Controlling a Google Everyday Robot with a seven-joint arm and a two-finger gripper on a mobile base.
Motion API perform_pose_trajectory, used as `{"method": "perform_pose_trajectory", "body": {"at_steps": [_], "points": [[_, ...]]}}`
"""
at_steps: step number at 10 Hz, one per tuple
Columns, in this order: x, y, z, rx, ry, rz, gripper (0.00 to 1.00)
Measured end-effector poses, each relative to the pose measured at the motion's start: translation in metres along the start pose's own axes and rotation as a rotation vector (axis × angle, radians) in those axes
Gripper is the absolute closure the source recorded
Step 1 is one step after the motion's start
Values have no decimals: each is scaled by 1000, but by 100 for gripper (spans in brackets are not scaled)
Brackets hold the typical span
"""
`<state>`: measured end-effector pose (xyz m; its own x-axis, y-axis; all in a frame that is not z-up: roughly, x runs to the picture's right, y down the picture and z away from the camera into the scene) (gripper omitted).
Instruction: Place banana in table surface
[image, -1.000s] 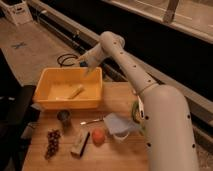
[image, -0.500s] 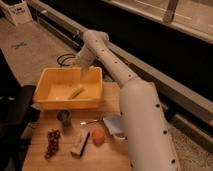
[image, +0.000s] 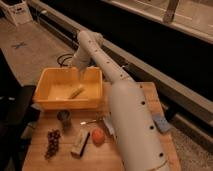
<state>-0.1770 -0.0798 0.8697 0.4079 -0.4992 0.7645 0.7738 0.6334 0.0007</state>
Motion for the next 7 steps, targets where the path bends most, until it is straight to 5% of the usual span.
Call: {"method": "perform_pose_trajectory", "body": {"at_steps": [5, 7], "points": [[-10, 32, 59, -25, -113, 52, 38], [-18, 37, 67, -25, -143, 59, 38]]}}
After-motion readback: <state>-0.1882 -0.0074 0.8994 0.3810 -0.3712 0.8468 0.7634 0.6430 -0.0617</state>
